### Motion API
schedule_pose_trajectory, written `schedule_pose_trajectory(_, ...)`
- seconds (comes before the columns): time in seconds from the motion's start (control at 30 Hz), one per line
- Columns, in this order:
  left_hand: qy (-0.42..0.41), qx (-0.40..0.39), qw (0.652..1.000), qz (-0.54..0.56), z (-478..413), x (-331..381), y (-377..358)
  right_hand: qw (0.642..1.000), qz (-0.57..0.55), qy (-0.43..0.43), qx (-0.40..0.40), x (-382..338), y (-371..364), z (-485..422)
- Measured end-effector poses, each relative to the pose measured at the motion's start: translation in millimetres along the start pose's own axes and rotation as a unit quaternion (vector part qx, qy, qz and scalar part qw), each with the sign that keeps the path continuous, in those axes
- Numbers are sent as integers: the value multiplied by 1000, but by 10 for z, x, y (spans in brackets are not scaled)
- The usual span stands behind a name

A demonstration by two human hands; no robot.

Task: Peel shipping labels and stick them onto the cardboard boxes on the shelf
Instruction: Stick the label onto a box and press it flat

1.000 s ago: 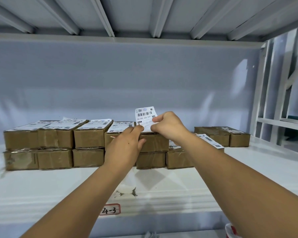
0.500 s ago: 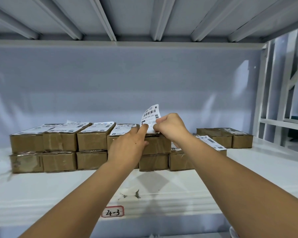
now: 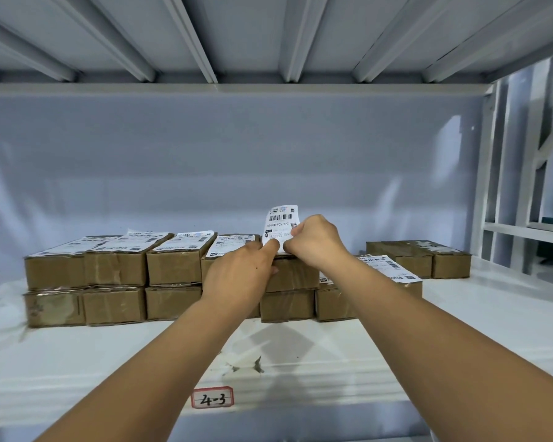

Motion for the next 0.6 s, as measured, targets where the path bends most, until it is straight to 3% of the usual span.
schedule_pose_trajectory(0.33,-25,-3,999,-22,6,1,26,992,116,-27,-37,-83,-59,-132)
schedule_pose_trajectory(0.6,-31,4,999,-24,13,-40,-20,959,262,-46,-96,-113,25,-223)
Point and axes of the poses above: each hand's wrist, its own z-axis away from the middle knuckle, its own y-axis out of the back of the hand, x = y × z, the point moved 1 cm from there along -z, towards the middle knuckle, and after that the axes turned 5 degrees about -z, right-handed, at the moved point
